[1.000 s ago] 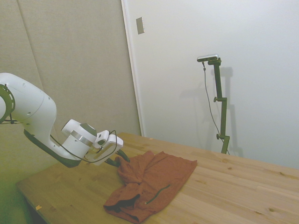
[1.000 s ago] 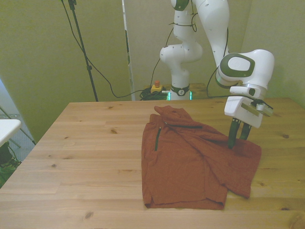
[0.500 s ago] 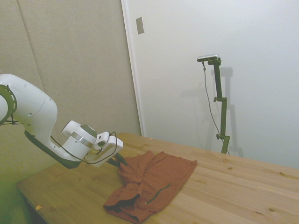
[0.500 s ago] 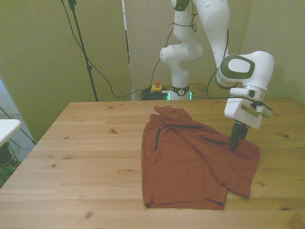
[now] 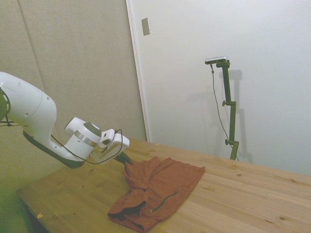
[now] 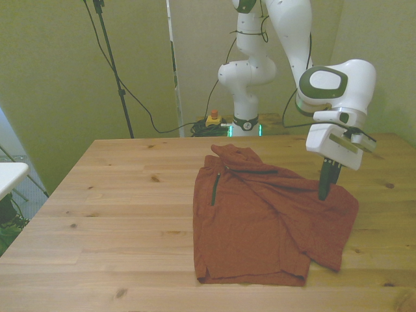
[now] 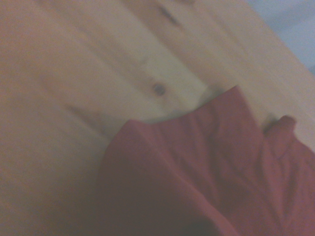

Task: Fold the shorts

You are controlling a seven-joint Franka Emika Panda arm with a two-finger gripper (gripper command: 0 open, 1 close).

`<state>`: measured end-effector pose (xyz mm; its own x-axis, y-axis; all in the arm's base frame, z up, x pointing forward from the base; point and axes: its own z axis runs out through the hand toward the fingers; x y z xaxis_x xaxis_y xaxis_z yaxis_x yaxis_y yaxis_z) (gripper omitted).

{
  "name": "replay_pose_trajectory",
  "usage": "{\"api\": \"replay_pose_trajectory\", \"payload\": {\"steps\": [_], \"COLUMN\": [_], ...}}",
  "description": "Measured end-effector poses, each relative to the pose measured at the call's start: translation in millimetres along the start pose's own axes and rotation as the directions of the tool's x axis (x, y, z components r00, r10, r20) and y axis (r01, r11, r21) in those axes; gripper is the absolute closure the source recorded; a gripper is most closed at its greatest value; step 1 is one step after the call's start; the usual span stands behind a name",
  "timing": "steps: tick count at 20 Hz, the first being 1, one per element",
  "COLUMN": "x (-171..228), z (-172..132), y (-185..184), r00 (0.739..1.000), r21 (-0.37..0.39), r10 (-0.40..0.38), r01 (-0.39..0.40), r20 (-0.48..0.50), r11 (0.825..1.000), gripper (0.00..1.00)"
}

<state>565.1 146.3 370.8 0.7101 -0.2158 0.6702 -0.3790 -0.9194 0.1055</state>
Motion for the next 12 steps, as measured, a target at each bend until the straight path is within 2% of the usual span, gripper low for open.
{"api": "replay_pose_trajectory", "payload": {"steps": [4, 12], "x": [48, 112], "z": [-13, -7], "y": [28, 98], "r00": [0.998, 0.989], "r21": [0.000, -0.039], "r10": [0.056, 0.150], "r01": [-0.056, -0.150], "r20": [-0.015, -0.007], "r11": [0.998, 0.988], "gripper": [1.00, 1.00]}}
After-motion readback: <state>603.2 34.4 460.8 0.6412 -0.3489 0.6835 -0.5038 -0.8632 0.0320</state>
